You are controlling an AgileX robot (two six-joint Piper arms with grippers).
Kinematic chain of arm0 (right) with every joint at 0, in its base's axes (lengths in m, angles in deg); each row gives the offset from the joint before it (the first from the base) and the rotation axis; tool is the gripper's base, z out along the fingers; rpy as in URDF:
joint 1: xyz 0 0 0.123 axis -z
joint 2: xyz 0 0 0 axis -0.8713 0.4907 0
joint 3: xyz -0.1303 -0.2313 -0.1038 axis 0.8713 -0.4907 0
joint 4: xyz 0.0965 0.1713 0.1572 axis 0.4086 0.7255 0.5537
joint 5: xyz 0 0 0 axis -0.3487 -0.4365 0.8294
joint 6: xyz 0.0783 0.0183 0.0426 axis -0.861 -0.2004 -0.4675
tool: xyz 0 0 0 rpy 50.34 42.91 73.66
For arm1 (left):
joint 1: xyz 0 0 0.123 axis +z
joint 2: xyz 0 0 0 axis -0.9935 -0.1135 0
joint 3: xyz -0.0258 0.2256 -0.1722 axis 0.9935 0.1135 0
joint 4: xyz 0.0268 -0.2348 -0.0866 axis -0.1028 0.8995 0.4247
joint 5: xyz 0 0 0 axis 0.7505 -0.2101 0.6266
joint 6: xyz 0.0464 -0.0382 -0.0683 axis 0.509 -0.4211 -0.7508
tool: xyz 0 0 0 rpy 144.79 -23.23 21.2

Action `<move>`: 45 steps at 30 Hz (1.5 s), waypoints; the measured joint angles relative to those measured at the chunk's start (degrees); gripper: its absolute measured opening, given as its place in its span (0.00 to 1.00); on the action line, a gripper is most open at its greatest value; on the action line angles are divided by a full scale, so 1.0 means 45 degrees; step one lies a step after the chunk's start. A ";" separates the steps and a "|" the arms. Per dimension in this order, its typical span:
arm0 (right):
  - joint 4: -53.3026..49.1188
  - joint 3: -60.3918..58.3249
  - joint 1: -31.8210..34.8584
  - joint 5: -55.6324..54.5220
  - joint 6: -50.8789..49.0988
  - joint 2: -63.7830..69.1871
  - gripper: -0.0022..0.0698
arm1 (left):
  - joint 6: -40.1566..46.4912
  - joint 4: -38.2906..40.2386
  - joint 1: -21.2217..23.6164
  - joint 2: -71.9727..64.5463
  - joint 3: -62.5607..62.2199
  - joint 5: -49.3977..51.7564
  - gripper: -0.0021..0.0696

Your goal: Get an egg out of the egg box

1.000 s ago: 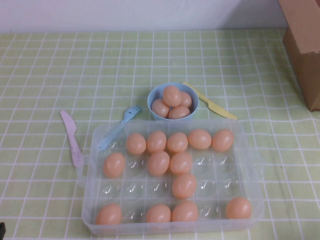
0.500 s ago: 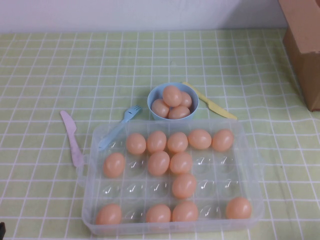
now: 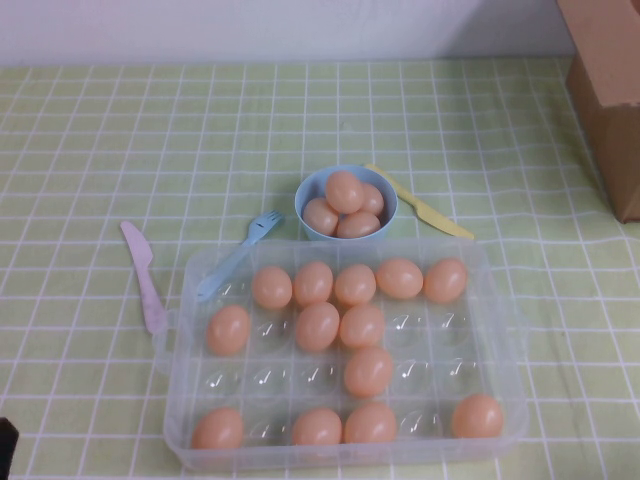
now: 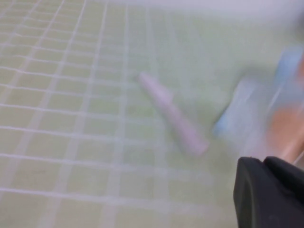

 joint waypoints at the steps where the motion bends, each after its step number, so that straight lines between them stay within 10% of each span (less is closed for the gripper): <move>1: 0.0000 0.0000 0.0000 0.0000 0.0000 0.0000 0.01 | -0.0752 0.1014 0.0000 0.0000 0.0000 -0.0605 0.02; 6: 0.0000 0.0000 0.0000 0.0000 0.0000 0.0000 0.01 | -0.3030 0.4502 0.0000 0.0000 0.0000 -0.3392 0.02; 15: 0.0000 0.0000 0.0000 0.0000 0.0000 0.0000 0.01 | -0.2632 0.5195 0.0000 0.0000 0.0000 -0.5169 0.02; 30: 0.0000 0.0000 0.0000 0.0000 0.0000 0.0000 0.01 | 0.2090 0.2639 0.0000 -0.5548 -0.6510 0.6319 0.02; 45: 0.0000 0.0000 0.0000 0.0000 0.0000 0.0000 0.01 | 0.3530 0.0016 -0.1426 -1.3156 -1.2069 0.9106 0.02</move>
